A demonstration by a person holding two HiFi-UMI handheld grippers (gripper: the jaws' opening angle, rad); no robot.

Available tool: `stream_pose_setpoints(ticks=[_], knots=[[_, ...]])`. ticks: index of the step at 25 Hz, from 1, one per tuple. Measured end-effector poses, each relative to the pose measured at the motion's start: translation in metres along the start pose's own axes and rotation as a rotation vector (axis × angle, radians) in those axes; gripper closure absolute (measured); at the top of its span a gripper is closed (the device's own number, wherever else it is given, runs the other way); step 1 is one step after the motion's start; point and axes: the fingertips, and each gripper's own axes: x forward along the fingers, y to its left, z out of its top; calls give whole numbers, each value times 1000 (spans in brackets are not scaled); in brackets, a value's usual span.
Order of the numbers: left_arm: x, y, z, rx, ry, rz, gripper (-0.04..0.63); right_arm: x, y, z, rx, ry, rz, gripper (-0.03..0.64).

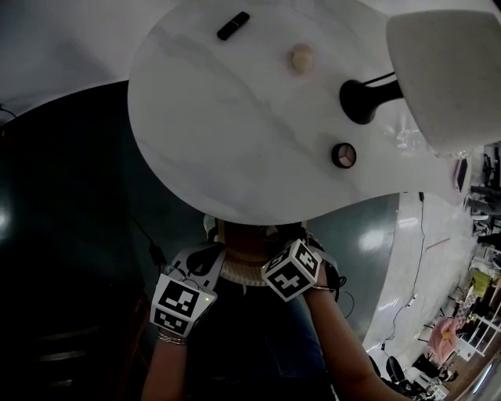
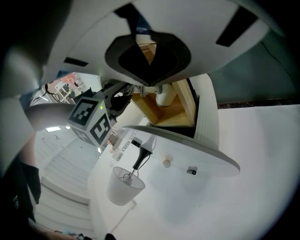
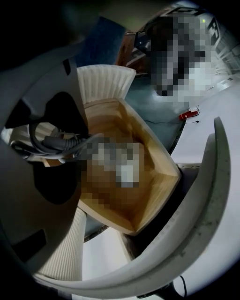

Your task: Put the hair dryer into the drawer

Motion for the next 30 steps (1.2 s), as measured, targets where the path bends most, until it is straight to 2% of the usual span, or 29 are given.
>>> stream_pose_setpoints(ticks=[8,13,16,23,30], knots=[[-2,-1,-3,9,3,-4,580,11,-6,19,65,-66,-68,410],[-4,-1,-5,16,1,-6,580,21,-6,25,59,-75,-94,408],[-8,3,-8,20,3,-3,580,27,-3,32,19,-70,-128,405],[0,1,-9,29,22,3,580,38,-5,33,-20,-50,-132,396],[-12,7,-8,37,13,14,580,36,10,25,-207,63,-237,383]])
